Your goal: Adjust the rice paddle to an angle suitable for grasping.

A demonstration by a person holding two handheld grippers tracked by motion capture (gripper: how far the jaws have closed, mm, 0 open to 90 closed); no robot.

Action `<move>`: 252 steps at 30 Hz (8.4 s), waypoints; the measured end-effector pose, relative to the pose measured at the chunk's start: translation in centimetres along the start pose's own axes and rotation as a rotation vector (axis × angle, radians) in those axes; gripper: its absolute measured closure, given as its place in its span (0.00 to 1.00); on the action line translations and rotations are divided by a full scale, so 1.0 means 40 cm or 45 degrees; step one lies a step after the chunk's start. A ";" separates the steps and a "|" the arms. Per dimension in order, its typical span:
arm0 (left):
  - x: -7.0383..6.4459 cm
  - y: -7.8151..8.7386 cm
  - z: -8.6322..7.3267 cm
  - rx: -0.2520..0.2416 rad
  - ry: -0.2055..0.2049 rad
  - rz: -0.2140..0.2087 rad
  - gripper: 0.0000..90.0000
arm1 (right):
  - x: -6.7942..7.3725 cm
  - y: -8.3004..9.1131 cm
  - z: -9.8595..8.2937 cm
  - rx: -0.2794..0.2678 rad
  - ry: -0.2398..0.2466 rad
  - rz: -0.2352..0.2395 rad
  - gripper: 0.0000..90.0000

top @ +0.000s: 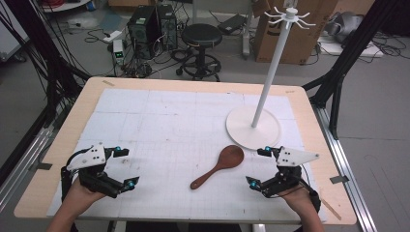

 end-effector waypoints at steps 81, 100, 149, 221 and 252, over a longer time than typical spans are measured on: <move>-0.009 -0.020 -0.008 0.061 -0.027 -0.009 0.02 | -0.098 -0.275 0.060 0.587 0.040 -0.041 0.72; -0.009 -0.022 -0.012 0.075 -0.032 -0.006 0.02 | -0.114 -0.355 0.039 0.785 -0.013 -0.071 1.00; -0.005 -0.014 -0.026 0.107 -0.025 0.008 0.02 | -0.110 -0.322 0.004 1.014 -0.069 -0.143 1.00; -0.005 -0.019 -0.033 0.129 -0.024 0.014 0.02 | 0.176 -0.383 0.015 1.035 0.264 0.325 1.00; -0.004 -0.021 -0.035 0.140 -0.028 0.017 0.02 | 0.042 -0.377 0.011 0.957 0.044 0.072 1.00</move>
Point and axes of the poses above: each handheld gripper's, and its own axes: y roughly backward along the jaws, z roughly out of its top, x roughly to its left, the point moved 3 cm from there along -y, roughly forward along the jaws, and after that the axes turned 9 degrees about -x, right-handed, at the moved point
